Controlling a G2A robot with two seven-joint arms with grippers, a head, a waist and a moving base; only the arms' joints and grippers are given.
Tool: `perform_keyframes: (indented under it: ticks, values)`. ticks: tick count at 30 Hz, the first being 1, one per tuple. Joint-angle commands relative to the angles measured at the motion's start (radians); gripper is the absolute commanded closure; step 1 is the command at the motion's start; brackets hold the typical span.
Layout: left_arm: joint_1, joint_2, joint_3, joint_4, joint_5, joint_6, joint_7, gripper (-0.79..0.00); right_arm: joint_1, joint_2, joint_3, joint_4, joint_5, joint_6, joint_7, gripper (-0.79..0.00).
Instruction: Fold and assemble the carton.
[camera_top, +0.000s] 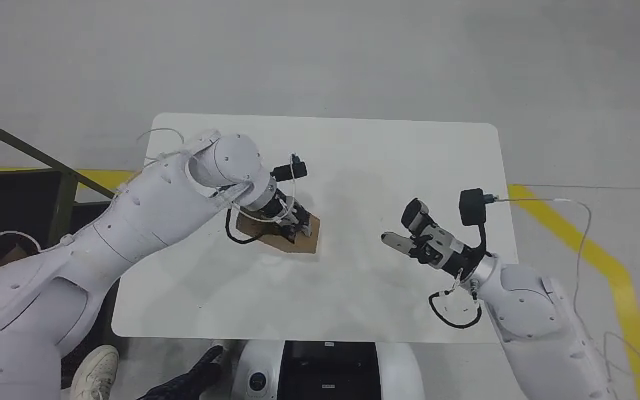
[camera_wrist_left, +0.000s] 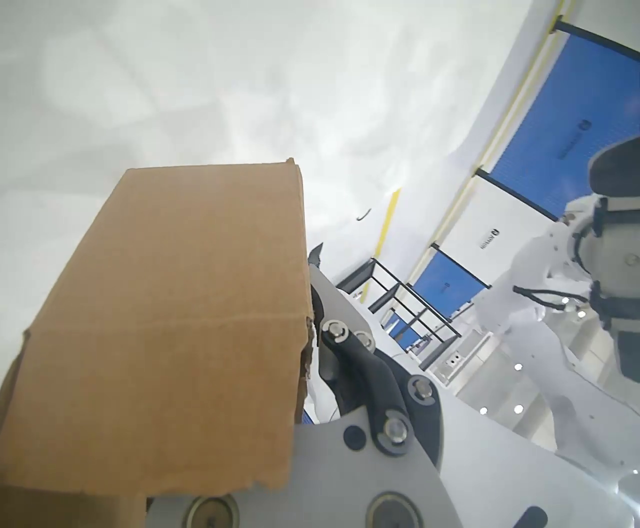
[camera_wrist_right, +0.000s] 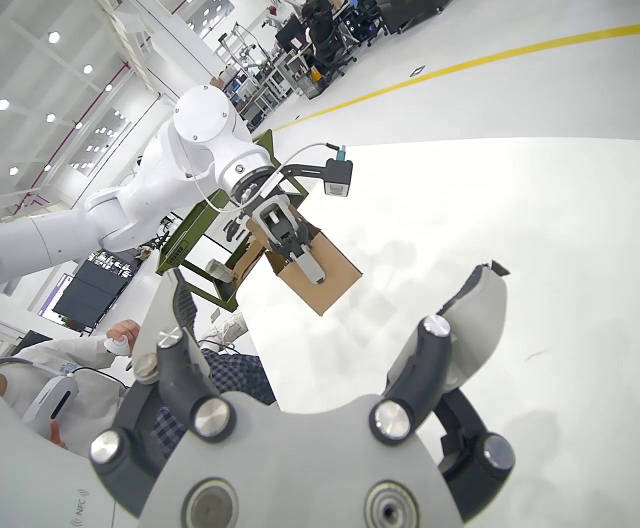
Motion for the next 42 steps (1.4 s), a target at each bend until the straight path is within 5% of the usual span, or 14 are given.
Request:
perform_keyframes:
  ticks: [1,18,20,22,23,24,33,42]
  values:
    - [-0.019,-0.017,0.024,0.009,0.041,0.014,0.007,0.0,-0.001,0.001,0.001,0.005,0.006,-0.002,0.004,-0.785]
    - [-0.089,-0.175,0.174,0.128,0.193,0.046,0.056,0.0,-0.004,0.008,-0.009,0.037,0.052,-0.023,0.024,-0.785]
    - [-0.096,-0.192,0.184,0.146,0.201,0.041,0.048,-0.111,-0.004,0.009,-0.01,0.038,0.055,-0.025,0.026,-0.785]
    - [-0.101,-0.207,0.189,0.161,0.205,0.033,0.047,-0.311,-0.003,0.01,-0.013,0.041,0.06,-0.026,0.028,-0.785]
    - [-0.103,-0.214,0.189,0.167,0.204,0.024,0.051,-0.61,-0.003,0.01,-0.014,0.043,0.062,-0.026,0.03,-0.785]
    - [-0.103,-0.22,0.185,0.174,0.199,0.018,0.056,-0.785,-0.002,0.01,-0.014,0.045,0.064,-0.026,0.029,-0.785]
    - [-0.09,-0.233,0.122,0.171,0.162,-0.055,0.123,-0.785,0.006,0.013,-0.022,0.062,0.083,-0.024,0.031,-0.785]
    - [-0.026,-0.174,-0.022,0.047,0.155,-0.154,0.218,-0.785,0.007,0.015,-0.026,0.062,0.084,-0.021,0.023,-0.785]
